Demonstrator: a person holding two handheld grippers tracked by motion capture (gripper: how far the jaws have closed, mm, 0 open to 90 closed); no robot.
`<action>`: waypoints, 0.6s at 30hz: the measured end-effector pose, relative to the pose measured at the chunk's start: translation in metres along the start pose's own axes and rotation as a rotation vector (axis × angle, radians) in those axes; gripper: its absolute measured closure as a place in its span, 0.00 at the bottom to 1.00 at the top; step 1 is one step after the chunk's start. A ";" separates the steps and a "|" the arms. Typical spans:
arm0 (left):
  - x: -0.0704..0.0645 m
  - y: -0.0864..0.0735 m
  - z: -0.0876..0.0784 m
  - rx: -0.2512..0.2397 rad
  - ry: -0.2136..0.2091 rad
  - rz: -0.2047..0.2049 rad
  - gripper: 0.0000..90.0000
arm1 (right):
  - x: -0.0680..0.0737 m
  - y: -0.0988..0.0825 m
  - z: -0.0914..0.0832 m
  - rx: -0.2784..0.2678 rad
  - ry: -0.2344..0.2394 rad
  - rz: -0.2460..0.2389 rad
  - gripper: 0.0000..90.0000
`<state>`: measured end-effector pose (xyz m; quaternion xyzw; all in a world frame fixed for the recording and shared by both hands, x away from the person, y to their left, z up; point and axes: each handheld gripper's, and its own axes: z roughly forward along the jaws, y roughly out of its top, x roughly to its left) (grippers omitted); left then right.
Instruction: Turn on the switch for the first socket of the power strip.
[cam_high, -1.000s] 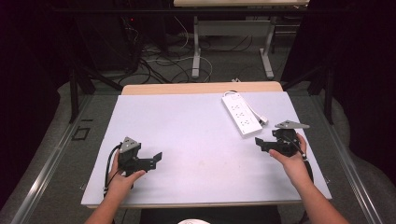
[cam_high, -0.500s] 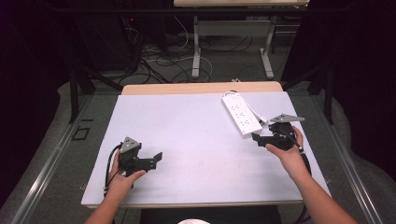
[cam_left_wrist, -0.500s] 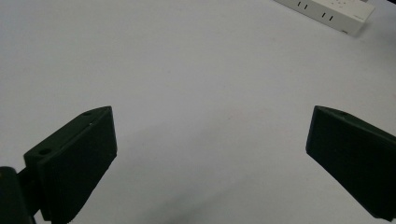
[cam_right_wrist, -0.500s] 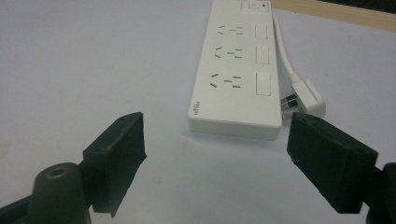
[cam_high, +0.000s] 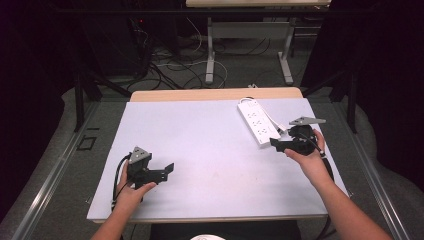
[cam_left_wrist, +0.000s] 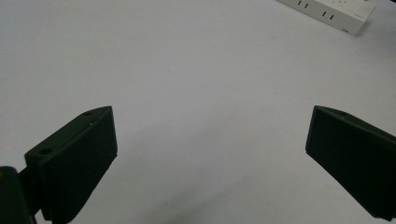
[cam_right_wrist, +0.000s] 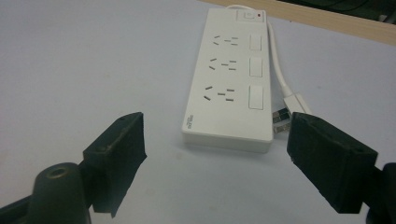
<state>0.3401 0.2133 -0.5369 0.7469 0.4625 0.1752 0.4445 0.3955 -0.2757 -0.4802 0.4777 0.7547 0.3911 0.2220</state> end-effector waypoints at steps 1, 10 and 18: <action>0.000 0.000 0.000 0.000 0.000 0.000 0.02 | 0.000 0.001 0.001 0.000 0.003 0.004 0.21; 0.000 0.000 0.001 0.000 0.000 -0.001 0.03 | -0.003 0.012 0.001 0.012 -0.002 -0.005 0.21; 0.000 0.000 0.001 0.005 0.001 0.001 0.03 | -0.002 0.021 0.003 0.019 -0.004 -0.029 0.20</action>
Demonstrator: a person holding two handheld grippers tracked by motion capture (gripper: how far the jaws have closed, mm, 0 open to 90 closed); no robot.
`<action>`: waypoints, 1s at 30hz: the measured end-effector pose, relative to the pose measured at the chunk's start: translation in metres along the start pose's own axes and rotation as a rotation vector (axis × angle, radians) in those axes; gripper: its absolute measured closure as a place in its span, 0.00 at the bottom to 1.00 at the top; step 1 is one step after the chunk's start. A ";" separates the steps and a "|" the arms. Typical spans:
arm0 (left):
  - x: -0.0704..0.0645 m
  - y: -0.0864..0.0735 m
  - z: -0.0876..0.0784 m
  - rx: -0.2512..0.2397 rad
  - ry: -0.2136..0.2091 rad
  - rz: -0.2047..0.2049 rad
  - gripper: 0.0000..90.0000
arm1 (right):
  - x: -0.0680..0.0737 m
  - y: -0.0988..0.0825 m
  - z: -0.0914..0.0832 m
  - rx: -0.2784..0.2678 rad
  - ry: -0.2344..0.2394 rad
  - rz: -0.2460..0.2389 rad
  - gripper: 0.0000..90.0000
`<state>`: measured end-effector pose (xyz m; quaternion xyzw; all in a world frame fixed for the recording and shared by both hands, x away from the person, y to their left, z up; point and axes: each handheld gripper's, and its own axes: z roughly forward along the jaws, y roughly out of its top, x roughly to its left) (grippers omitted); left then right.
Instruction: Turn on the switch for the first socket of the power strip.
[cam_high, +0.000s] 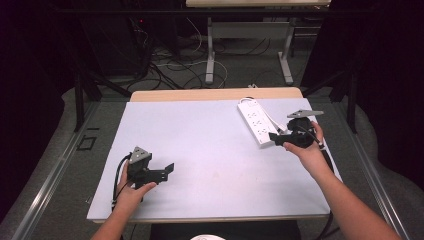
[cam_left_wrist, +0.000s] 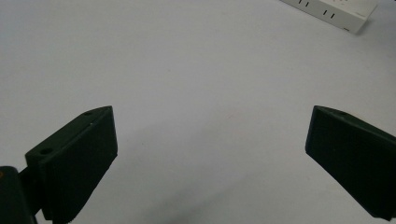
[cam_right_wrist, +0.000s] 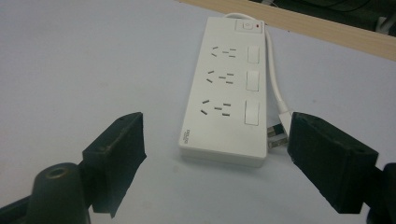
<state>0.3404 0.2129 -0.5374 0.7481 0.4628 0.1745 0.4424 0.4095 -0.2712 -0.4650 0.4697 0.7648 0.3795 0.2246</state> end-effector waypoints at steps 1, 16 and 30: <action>0.000 0.000 0.000 0.000 0.000 0.000 0.03 | 0.001 0.002 0.000 0.006 -0.002 0.000 0.20; 0.000 0.000 0.000 0.003 -0.002 0.000 0.03 | 0.003 0.018 0.006 0.028 -0.010 -0.036 0.20; 0.000 0.000 0.001 0.003 -0.001 0.003 0.03 | 0.006 0.034 0.021 0.078 -0.024 -0.077 0.22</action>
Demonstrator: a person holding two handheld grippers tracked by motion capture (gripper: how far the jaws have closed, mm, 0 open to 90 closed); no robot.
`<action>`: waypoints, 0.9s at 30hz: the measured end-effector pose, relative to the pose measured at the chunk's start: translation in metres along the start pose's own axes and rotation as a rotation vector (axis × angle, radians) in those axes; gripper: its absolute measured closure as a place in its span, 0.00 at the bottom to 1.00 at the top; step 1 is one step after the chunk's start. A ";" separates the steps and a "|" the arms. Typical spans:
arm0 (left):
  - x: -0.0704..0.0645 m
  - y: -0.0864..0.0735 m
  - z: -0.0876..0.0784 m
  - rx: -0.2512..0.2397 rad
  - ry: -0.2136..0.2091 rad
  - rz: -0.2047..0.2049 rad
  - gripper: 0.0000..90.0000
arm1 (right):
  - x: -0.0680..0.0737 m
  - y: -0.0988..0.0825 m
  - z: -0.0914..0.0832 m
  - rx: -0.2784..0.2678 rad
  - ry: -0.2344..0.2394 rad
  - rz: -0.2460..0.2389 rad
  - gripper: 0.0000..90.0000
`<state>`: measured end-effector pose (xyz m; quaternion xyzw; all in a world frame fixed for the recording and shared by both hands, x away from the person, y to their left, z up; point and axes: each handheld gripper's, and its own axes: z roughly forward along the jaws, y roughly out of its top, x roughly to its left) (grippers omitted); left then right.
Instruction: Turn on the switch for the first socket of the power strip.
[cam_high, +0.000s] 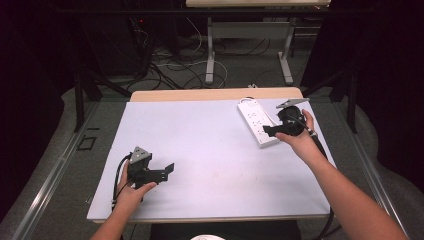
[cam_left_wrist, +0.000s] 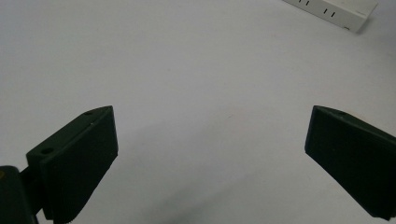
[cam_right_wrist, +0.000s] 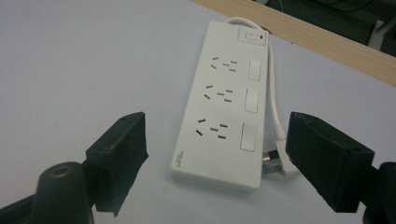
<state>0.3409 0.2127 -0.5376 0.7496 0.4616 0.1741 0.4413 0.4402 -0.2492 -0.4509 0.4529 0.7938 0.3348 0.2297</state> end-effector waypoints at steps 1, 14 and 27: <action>0.000 0.000 0.000 0.000 0.003 0.005 0.03 | 0.000 0.001 0.001 0.004 0.002 -0.007 0.22; 0.000 0.000 0.001 -0.008 0.006 0.005 0.03 | -0.003 0.014 0.013 0.032 -0.018 -0.025 0.22; 0.001 0.000 0.001 -0.004 0.007 0.011 0.03 | -0.007 0.025 0.024 0.047 -0.029 -0.018 0.23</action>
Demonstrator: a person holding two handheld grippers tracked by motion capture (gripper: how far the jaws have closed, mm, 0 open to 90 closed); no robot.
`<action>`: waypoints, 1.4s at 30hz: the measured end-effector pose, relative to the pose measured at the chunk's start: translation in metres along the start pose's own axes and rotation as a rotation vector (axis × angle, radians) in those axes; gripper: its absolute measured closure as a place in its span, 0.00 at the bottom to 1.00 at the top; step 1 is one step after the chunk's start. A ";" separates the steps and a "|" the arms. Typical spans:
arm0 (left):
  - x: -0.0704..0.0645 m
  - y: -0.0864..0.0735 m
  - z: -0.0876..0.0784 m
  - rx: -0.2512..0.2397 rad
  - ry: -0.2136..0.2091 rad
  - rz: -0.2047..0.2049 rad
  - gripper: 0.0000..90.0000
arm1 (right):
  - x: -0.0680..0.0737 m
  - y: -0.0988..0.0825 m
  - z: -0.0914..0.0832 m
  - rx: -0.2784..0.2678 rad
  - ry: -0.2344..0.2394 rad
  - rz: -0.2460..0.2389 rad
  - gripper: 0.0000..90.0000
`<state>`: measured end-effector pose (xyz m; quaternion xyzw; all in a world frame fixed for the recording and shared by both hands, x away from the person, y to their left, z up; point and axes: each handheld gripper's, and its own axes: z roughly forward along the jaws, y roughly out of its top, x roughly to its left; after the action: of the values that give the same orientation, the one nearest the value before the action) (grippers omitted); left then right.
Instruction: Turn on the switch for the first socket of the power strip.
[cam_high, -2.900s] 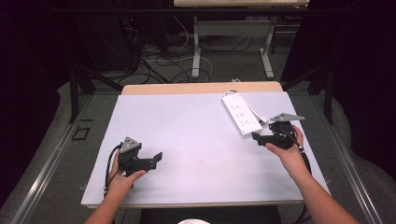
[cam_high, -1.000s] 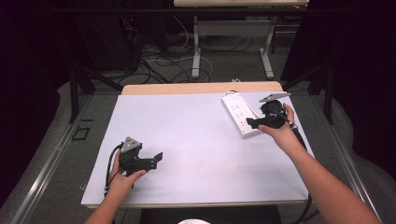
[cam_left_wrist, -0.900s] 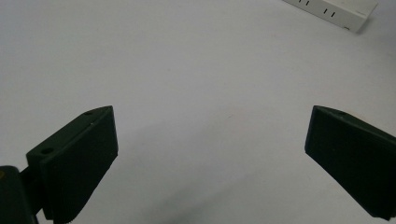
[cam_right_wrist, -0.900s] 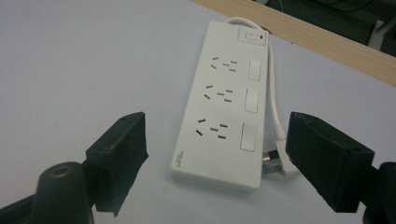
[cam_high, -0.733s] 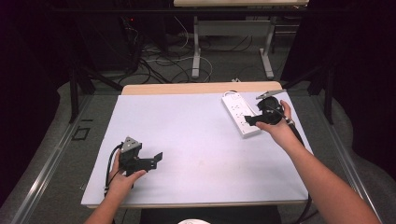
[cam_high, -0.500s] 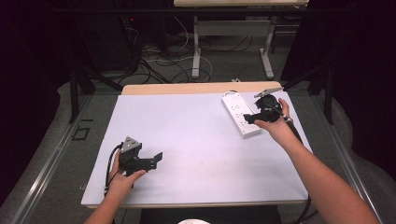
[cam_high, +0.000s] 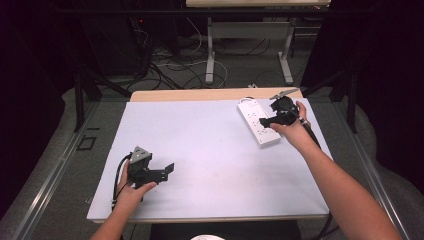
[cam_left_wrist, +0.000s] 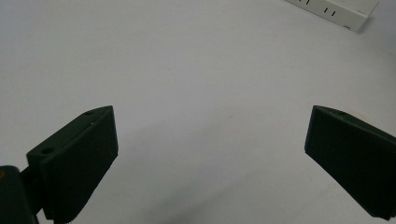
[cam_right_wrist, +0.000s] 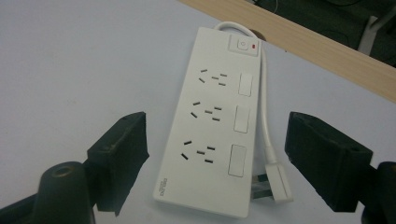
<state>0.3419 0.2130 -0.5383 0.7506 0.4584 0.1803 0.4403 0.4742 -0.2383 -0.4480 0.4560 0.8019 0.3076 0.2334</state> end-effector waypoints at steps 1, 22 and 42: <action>0.000 0.000 0.000 0.000 0.001 0.000 0.03 | 0.000 0.000 0.000 0.000 0.000 0.000 0.23; 0.000 0.000 0.000 0.008 -0.006 -0.002 0.03 | -0.008 0.010 0.024 0.007 -0.021 0.015 0.23; 0.001 0.000 0.001 0.020 -0.002 0.007 0.04 | -0.021 0.010 0.052 0.015 -0.043 0.063 0.34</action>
<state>0.3434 0.2136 -0.5389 0.7568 0.4571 0.1763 0.4326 0.5241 -0.2377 -0.4759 0.4892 0.7843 0.2986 0.2374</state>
